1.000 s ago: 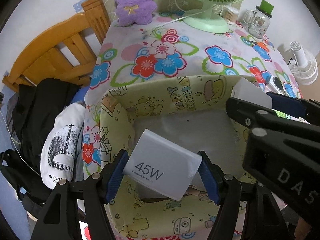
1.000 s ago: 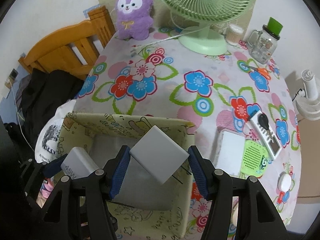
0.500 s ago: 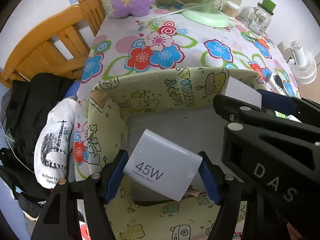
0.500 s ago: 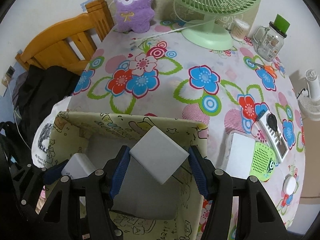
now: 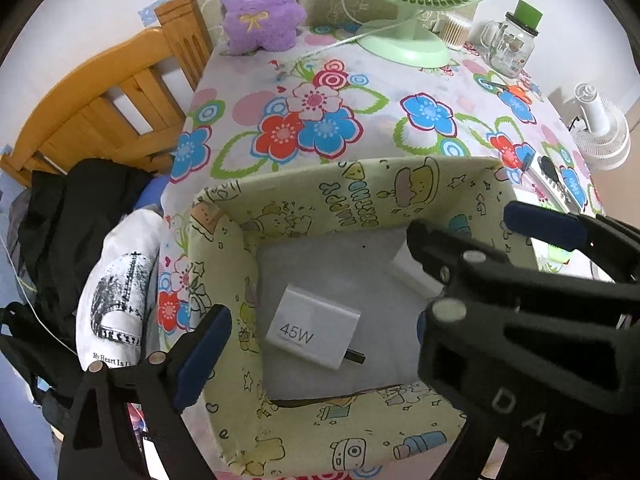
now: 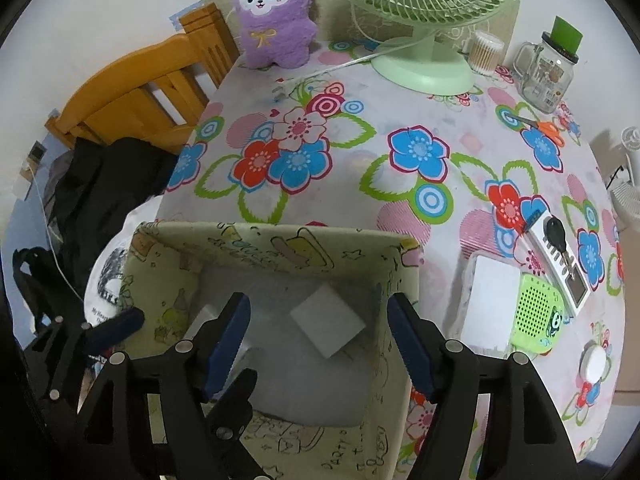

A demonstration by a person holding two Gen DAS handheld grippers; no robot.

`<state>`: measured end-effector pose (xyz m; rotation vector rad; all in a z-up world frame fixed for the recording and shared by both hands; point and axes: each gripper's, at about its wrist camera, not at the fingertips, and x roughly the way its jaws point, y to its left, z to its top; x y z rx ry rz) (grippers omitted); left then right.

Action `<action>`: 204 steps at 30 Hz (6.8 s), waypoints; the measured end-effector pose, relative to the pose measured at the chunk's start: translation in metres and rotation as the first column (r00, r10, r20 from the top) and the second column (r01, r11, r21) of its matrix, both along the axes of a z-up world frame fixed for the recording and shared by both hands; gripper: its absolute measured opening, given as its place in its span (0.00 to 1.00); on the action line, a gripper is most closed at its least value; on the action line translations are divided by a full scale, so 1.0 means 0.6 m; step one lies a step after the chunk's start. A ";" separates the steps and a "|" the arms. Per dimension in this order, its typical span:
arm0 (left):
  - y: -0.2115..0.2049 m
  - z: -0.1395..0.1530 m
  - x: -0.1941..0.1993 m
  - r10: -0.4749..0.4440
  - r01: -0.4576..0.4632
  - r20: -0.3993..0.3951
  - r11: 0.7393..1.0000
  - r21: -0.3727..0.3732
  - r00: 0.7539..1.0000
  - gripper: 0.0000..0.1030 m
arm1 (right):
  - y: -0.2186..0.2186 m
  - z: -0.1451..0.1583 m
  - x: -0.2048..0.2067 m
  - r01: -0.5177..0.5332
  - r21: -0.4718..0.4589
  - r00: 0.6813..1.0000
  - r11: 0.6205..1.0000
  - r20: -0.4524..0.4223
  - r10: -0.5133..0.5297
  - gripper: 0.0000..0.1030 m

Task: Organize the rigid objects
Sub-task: 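Lower both chargers into the fabric box and open both tools, then withdraw both tools from the box back over the table, then move the left tool to the white power bank while the right tool reaches the black key, then close the left tool on the white power bank while the right tool grips the black key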

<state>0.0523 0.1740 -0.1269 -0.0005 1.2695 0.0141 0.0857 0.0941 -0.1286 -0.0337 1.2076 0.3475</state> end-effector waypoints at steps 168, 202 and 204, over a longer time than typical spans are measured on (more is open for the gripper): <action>-0.335 -0.107 0.167 0.071 -0.071 -0.055 0.997 0.003 0.996 0.82 | -0.378 -0.117 0.176 -0.095 -0.122 0.993 0.988 0.055 0.103 0.72; -0.322 -0.111 0.131 0.035 -0.038 -0.079 0.998 -0.043 0.996 0.60 | -0.361 -0.111 0.142 -0.074 -0.088 0.997 0.993 0.023 0.077 0.34; -0.324 -0.109 0.124 0.030 -0.033 -0.077 0.999 -0.037 0.997 0.60 | -0.361 -0.112 0.137 -0.068 -0.087 0.997 0.994 0.017 0.070 0.34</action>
